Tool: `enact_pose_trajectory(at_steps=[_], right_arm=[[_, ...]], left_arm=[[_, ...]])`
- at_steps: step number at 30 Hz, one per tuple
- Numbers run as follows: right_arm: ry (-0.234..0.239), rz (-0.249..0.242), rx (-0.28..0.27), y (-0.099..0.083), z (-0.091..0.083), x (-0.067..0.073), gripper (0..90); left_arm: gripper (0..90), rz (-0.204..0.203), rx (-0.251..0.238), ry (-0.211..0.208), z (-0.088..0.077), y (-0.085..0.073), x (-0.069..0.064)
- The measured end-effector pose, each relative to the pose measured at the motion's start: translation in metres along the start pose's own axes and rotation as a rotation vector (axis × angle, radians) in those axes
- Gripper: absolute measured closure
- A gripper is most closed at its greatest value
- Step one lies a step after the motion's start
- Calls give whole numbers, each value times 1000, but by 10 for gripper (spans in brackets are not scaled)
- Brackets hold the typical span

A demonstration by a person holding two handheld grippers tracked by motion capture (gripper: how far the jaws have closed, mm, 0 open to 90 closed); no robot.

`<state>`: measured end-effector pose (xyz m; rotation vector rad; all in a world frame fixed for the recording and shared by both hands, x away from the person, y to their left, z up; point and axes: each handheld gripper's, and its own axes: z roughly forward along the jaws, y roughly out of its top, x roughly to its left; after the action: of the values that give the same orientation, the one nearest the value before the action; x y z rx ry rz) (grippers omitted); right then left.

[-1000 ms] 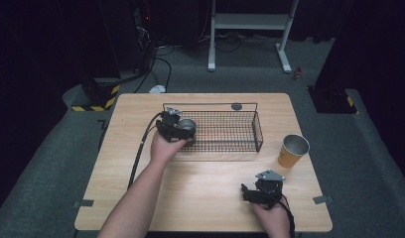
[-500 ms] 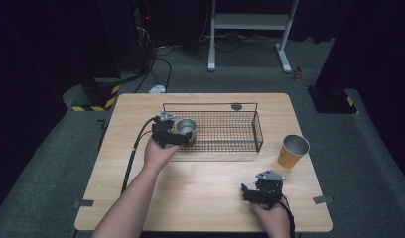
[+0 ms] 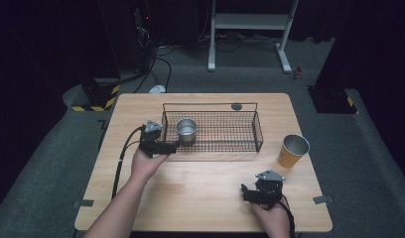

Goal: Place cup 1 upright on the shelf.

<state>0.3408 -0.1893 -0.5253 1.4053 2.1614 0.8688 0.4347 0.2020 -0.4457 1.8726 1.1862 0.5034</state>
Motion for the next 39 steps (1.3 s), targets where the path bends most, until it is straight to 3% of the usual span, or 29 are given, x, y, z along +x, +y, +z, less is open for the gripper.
enact_pose_trajectory(at_steps=[13,22,34,39], right_arm=[[0,0,0,0,0,0,90],[0,-1,-1,0,0,0,90],[-1,-1,-1,0,0,0,90],[0,-1,-2,0,0,0,90]], left_arm=[[67,-3,-7,16,-30,-37,11],[63,-13,15,2,-46,-69,13],[37,4,93,-7,-58,-111,12],[21,32,124,17,-59,-126,11]])
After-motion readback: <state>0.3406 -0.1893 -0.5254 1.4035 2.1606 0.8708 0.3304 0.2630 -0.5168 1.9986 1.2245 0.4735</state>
